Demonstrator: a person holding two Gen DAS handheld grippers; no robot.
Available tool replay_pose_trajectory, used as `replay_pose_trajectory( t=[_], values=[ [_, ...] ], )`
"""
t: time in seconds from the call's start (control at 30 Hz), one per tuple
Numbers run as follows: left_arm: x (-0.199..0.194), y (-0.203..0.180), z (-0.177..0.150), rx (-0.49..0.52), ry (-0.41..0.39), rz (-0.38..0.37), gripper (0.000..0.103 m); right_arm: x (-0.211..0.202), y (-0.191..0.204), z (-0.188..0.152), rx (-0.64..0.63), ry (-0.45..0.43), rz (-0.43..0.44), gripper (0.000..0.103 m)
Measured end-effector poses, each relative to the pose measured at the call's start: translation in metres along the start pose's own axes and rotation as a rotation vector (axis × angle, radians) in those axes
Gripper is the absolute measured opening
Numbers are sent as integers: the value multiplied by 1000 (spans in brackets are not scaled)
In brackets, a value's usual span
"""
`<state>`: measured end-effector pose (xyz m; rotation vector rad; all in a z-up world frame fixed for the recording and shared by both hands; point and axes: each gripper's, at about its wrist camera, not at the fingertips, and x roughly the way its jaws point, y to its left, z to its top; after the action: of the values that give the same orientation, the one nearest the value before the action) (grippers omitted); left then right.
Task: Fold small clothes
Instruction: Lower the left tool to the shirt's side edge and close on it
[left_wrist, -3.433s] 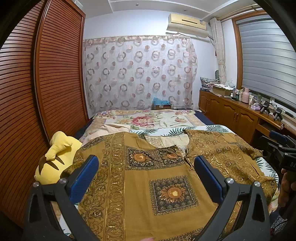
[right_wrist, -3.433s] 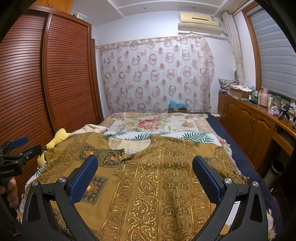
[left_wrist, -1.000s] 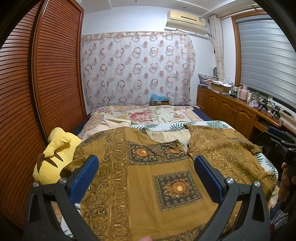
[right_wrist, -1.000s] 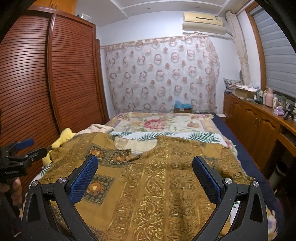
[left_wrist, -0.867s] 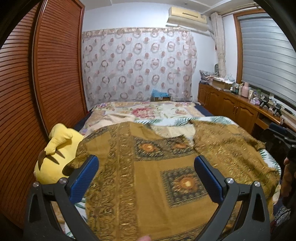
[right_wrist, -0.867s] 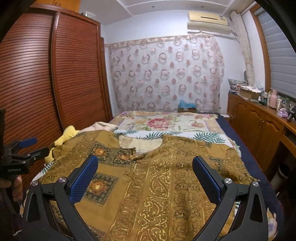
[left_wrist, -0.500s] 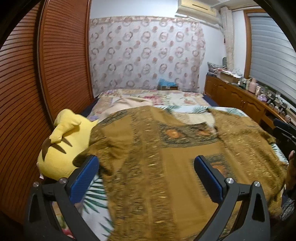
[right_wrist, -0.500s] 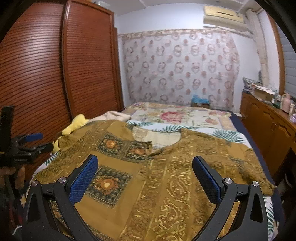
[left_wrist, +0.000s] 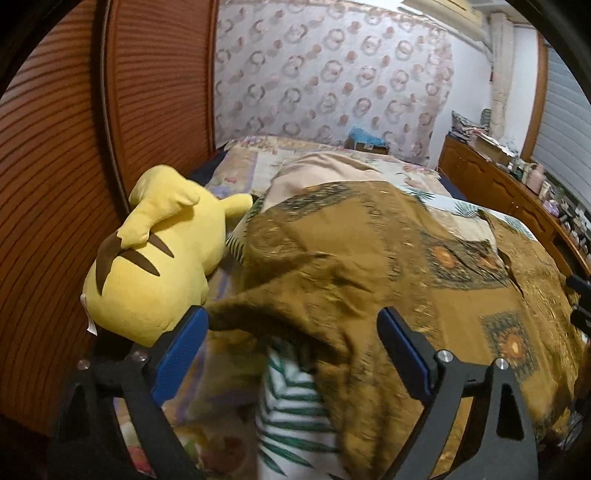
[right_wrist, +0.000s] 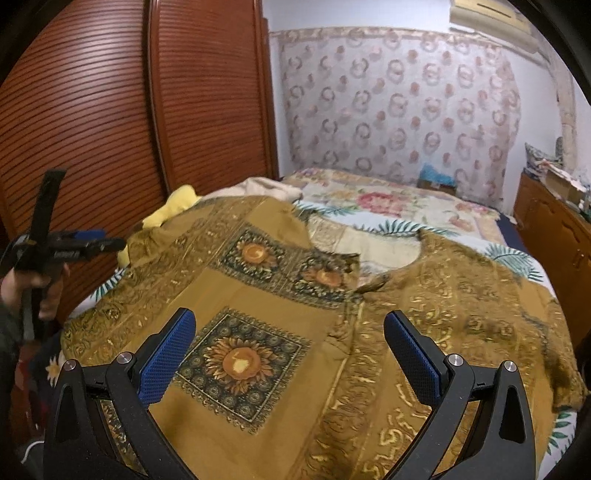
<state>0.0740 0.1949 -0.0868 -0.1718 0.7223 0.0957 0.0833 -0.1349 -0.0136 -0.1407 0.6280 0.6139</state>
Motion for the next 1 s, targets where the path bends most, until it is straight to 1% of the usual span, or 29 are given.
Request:
replay_pose_trajectory(
  t=[0.07,0.13,0.23,0.33,0.37,0.43,0.47,0.5,0.53,0.57,0.6,0.67,0.7,0.8,0.9,1.0],
  values=[
    [8,11,3,-19,18,3,91,8,0,0,-3,26,18,103],
    [17,19,5,-37,39,-11,91,16,-1,2,0,48,38,103],
    [29,24,5,-48,69,-24,90,28,1,5,5,71,62,103],
    [37,26,5,-55,95,-46,86,33,5,7,4,80,81,103],
    [40,27,5,-55,100,-65,83,33,7,7,3,81,86,103],
    [43,27,6,-51,98,-107,73,33,11,5,-3,83,96,103],
    [45,27,7,-48,104,-120,63,32,12,3,-5,86,97,103],
    [46,26,7,-44,107,-128,47,32,13,1,-5,87,97,103],
    [46,25,8,-39,106,-136,40,32,13,-1,-3,88,99,103],
    [45,24,8,-33,106,-147,28,31,13,-2,0,91,100,103],
    [42,22,9,-24,104,-147,19,30,11,-5,6,95,100,103],
    [37,15,11,6,95,-129,9,29,9,-8,17,96,101,103],
    [34,11,13,23,87,-117,7,27,7,-10,24,98,97,103],
    [20,-4,24,71,44,-88,5,22,2,-12,41,91,93,103],
    [4,-20,37,113,4,-96,5,13,-5,-12,60,75,89,103],
    [-10,-45,49,169,-24,-115,5,2,-12,-11,69,57,75,103]
  ],
)
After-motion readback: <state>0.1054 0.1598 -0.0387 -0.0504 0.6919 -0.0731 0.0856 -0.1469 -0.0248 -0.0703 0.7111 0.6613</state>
